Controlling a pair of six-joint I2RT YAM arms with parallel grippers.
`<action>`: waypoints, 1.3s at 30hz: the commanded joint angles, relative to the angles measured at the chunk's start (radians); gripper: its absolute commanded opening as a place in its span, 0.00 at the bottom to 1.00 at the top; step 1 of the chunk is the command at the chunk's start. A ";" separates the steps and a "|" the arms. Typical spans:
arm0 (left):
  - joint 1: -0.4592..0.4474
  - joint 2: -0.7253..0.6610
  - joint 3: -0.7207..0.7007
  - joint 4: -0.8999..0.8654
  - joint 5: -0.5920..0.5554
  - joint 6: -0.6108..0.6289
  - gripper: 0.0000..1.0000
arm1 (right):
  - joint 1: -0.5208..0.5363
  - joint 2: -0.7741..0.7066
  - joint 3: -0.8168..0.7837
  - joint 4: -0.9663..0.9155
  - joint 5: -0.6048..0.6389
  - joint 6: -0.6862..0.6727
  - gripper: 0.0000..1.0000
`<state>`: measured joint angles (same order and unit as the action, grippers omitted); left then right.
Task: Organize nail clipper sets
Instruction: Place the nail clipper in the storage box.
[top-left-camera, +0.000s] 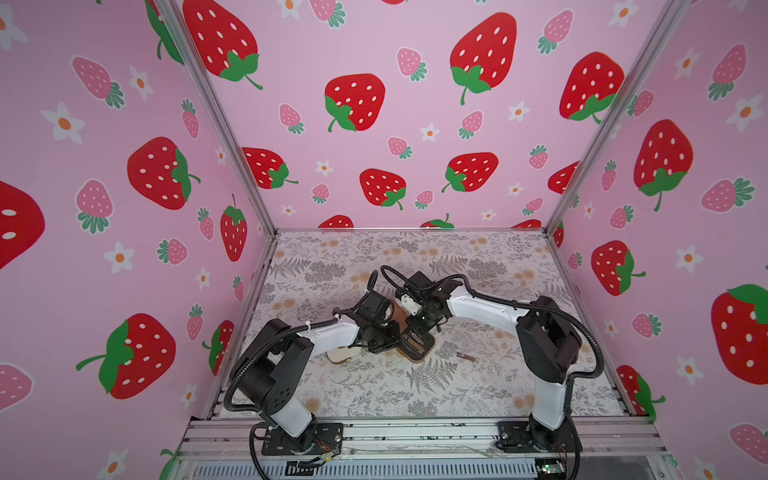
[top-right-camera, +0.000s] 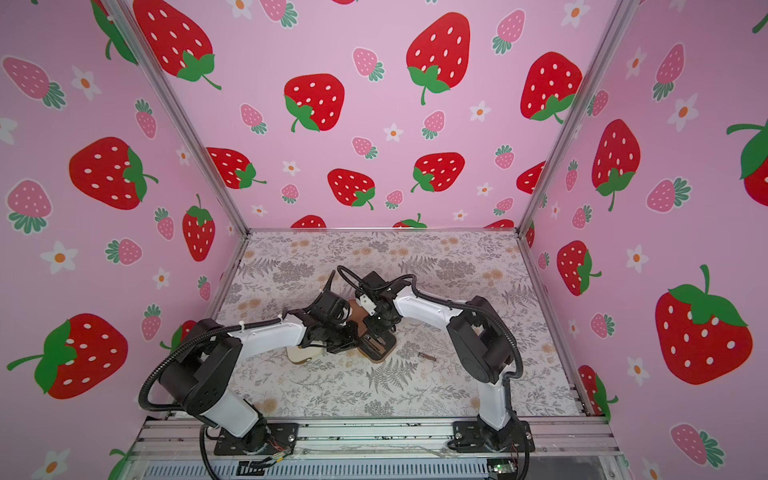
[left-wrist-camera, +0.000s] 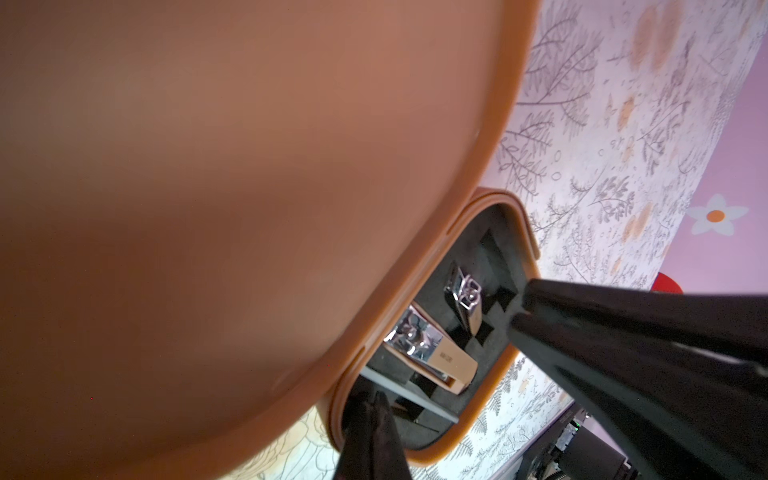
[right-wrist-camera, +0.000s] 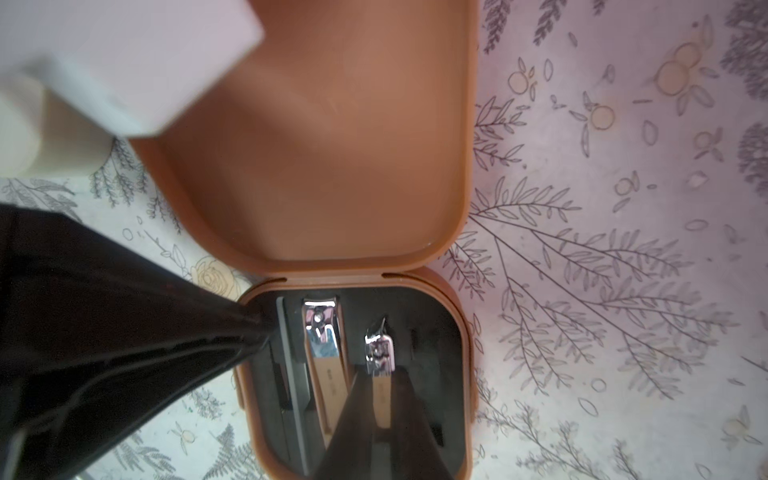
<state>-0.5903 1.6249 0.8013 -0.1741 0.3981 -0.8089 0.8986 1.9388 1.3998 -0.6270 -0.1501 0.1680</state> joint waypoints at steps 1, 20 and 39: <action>-0.005 0.027 -0.002 -0.062 -0.013 0.004 0.00 | -0.004 0.021 0.030 0.021 -0.045 0.008 0.12; -0.005 0.046 0.001 -0.054 -0.002 0.007 0.00 | -0.008 0.075 -0.001 0.040 -0.026 0.014 0.08; -0.005 0.046 -0.002 -0.053 -0.004 0.003 0.00 | -0.018 0.048 -0.312 0.241 -0.052 0.145 0.07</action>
<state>-0.5900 1.6390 0.8028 -0.1627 0.4118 -0.8089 0.8848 1.9133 1.1835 -0.2920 -0.2337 0.2707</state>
